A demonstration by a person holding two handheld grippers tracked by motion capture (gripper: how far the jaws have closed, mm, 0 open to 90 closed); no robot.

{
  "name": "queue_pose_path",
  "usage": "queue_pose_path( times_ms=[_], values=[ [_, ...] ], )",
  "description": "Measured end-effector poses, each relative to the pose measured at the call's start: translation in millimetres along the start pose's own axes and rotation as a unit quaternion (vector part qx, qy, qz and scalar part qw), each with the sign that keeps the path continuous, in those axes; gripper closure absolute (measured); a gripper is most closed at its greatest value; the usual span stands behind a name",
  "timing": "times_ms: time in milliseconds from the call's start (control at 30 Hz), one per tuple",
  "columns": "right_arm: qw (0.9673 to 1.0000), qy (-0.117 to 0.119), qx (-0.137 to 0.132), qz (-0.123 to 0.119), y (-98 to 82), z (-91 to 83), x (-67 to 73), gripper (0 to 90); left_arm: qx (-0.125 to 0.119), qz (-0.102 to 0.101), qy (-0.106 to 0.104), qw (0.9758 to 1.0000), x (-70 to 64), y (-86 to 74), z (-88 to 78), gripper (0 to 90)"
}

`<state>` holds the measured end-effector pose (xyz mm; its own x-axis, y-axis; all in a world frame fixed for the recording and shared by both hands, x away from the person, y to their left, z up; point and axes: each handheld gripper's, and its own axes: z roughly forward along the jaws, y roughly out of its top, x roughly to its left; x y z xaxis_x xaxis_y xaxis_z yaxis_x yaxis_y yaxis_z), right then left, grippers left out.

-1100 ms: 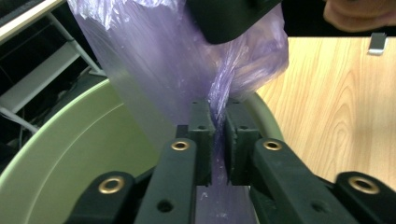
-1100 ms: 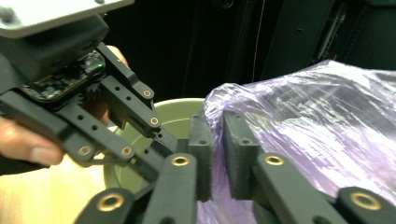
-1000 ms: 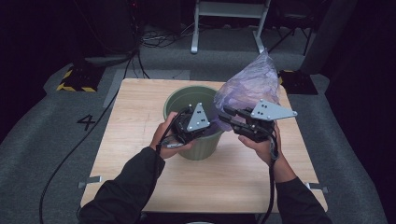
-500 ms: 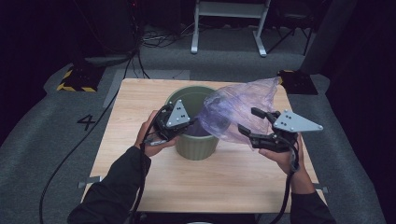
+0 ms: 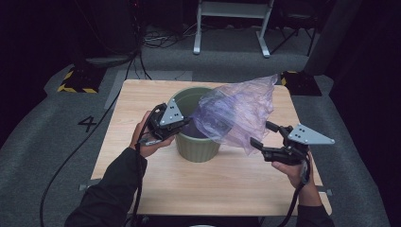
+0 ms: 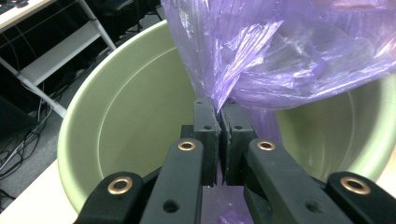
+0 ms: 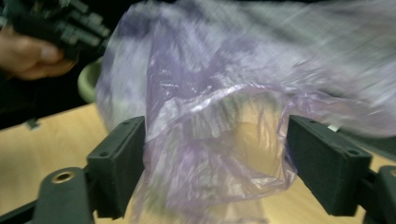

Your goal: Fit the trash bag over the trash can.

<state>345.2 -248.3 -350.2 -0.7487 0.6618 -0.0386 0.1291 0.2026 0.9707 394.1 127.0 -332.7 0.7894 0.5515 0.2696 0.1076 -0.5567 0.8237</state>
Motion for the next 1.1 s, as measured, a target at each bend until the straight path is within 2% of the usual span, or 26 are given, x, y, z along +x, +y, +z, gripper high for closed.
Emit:
queue_pose_path(
  times_ms=[100, 167, 200, 233, 300, 333, 433, 533, 600, 700, 800, 867, 900, 933, 1000, 1033, 1100],
  values=[
    [0.9996, 0.020, -0.005, -0.021, -1.2, 4.9, 7.6, 47.5, 0.001, 0.000, 0.005, 1.0000, 2.0, -3.4, -1.1, 81.5],
    [0.9988, 0.031, -0.015, -0.036, 1.2, 10.0, 14.2, 64.2, 0.000, -0.015, 0.013, 0.9998, 5.3, -6.4, -2.7, 71.6],
    [0.9982, 0.032, -0.018, -0.048, 2.6, 14.1, 18.5, 72.1, -0.005, -0.019, 0.012, 0.9997, 7.1, -8.2, -4.5, 69.7],
    [0.9979, 0.031, -0.018, -0.054, 3.4, 17.3, 21.5, 77.0, -0.011, -0.027, 0.011, 0.9995, 8.4, -9.7, -6.8, 64.3],
    [0.9974, 0.033, -0.016, -0.063, 4.8, 22.5, 26.0, 82.9, -0.020, -0.048, 0.014, 0.9986, 9.8, -11.6, -12.2, 45.2],
    [0.9971, 0.034, -0.016, -0.066, 5.4, 24.2, 27.7, 84.8, -0.024, -0.049, 0.012, 0.9985, 9.6, -12.2, -15.8, 38.0],
    [0.9967, 0.035, -0.016, -0.071, 7.9, 26.5, 31.2, 88.1, -0.051, -0.045, 0.006, 0.9977, 5.0, -14.0, -28.7, 23.2],
    [0.9967, 0.034, -0.021, -0.071, 11.8, 29.4, 34.3, 89.2, -0.077, -0.039, -0.003, 0.9962, -5.2, -12.1, -41.8, 20.6],
    [0.9959, 0.039, -0.019, -0.080, 14.7, 33.4, 38.3, 89.2, -0.087, -0.031, -0.012, 0.9956, -15.1, -6.3, -45.3, 20.4],
    [0.9944, 0.049, -0.012, -0.093, 16.5, 37.7, 46.2, 88.9, -0.088, -0.002, -0.016, 0.9960, -31.2, 6.4, -44.6, 20.9],
    [0.9936, 0.055, -0.011, -0.098, 17.6, 39.0, 50.6, 88.6, -0.090, 0.004, -0.034, 0.9953, -39.6, 16.5, -38.4, 21.1],
    [0.9933, 0.058, -0.010, -0.100, 19.1, 39.3, 51.8, 88.4, -0.091, 0.005, -0.056, 0.9942, -44.3, 22.3, -32.0, 19.0],
    [0.9932, 0.061, -0.012, -0.099, 19.7, 39.4, 52.2, 87.6, -0.093, 0.011, -0.065, 0.9935, -48.3, 24.6, -29.1, 18.0],
    [0.9933, 0.064, -0.012, -0.095, 20.7, 39.7, 52.7, 86.0, -0.090, 0.026, -0.073, 0.9929, -53.9, 27.0, -25.8, 17.4],
    [0.9937, 0.066, -0.015, -0.090, 22.9, 39.8, 53.5, 81.5, -0.080, 0.048, -0.067, 0.9934, -62.0, 30.0, -20.3, 17.1],
    [0.9939, 0.067, -0.013, -0.086, 23.8, 38.8, 54.1, 80.0, -0.075, 0.053, -0.063, 0.9938, -63.5, 31.2, -17.6, 17.1],
    [0.9941, 0.070, -0.017, -0.082, 24.5, 35.4, 54.7, 76.0, -0.071, 0.050, -0.060, 0.9944, -63.4, 32.6, -12.7, 20.5]
  ],
)
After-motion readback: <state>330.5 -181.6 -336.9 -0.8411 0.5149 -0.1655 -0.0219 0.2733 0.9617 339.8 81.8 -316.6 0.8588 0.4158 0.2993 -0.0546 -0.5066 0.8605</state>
